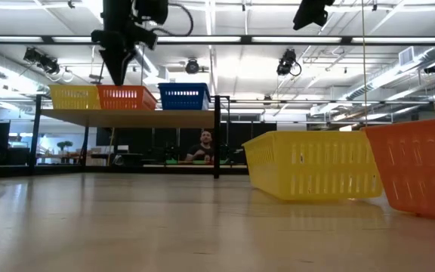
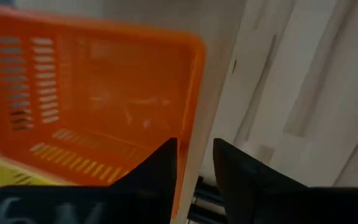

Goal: Stack baskets on shelf by color
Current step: Adjust the orange bin

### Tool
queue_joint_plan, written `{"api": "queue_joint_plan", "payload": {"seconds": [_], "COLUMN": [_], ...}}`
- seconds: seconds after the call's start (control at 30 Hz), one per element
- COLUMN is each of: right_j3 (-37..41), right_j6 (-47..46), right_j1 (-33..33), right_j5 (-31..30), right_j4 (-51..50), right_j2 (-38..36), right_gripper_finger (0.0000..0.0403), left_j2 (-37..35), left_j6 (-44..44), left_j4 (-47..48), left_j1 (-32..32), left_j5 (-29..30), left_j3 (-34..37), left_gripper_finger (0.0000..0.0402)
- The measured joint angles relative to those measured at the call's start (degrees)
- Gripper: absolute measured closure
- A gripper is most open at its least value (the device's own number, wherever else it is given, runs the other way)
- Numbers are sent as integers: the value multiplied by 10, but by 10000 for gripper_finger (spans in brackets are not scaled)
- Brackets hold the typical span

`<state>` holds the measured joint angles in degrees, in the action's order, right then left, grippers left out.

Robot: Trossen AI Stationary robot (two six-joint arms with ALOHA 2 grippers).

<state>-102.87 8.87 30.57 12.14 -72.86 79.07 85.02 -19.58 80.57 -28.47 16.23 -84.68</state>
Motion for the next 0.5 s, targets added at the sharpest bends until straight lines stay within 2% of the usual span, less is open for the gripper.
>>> {"api": "queue_joint_plan", "payload": {"seconds": [0.2,0.33,0.5], "right_j3": [0,0,0], "right_j6": [-3,-2,2], "right_j1": [0,0,0], "right_j5": [0,0,-3], "right_j4": [-1,0,0], "right_j2": [0,0,0], "right_gripper_finger": [284,284,284], "left_j2": [1,1,4], "left_j6": [-6,-12,-51], "left_j4": [-7,-31,-51], "left_j1": [-25,-26,-26], "left_j5": [-13,-14,-47], "left_j3": [45,46,46], "left_gripper_finger": [237,195,181]}}
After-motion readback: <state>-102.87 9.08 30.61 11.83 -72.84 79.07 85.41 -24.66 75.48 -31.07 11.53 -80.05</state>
